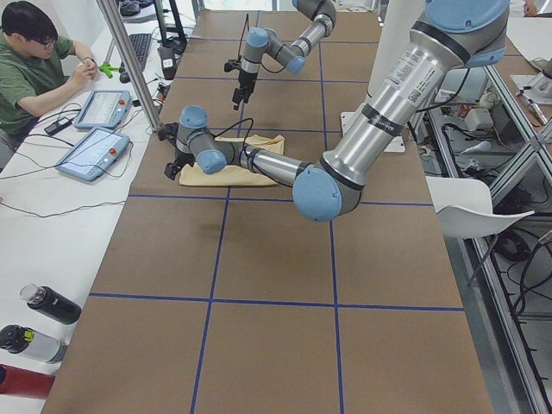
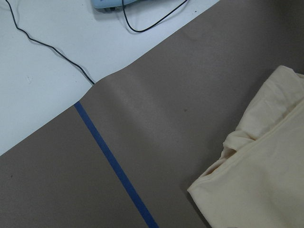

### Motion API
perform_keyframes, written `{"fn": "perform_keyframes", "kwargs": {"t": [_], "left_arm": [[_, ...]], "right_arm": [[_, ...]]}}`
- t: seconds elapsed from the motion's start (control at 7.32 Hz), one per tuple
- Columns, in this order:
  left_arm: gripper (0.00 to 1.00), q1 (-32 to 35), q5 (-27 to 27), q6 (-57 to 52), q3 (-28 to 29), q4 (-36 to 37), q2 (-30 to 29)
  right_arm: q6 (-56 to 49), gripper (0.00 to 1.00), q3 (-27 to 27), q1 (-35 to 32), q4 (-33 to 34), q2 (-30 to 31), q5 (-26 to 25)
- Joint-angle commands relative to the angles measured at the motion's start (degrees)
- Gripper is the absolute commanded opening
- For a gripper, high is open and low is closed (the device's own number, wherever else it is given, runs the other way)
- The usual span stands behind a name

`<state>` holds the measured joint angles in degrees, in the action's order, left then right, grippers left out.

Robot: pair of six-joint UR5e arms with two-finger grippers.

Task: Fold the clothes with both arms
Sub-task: 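Move the right gripper to the shirt's side edge and grasp it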

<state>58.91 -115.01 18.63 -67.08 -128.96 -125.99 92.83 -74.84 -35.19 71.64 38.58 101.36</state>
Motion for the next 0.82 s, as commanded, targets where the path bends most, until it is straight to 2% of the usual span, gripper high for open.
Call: {"fn": "perform_keyframes", "kwargs": {"t": [0.0,0.14,0.27,0.68], "left_arm": [[1.00,-0.55,-0.04,2.02,-0.33,-0.07,0.22],[1.00,-0.64,0.05,2.02,-0.68,0.11,0.30],[1.00,-0.64,0.05,2.02,-0.69,0.11,0.30],[1.00,-0.64,0.05,2.02,-0.69,0.20,0.30]], "right_arm": [[2.09,0.74,7.16,4.67,0.08,-5.97,-5.43],[2.09,0.45,7.77,5.57,0.08,-5.97,-6.16],[2.01,0.30,7.95,6.18,0.08,-5.71,-6.26],[1.30,0.30,9.27,7.33,0.25,-5.53,-6.43]]}}
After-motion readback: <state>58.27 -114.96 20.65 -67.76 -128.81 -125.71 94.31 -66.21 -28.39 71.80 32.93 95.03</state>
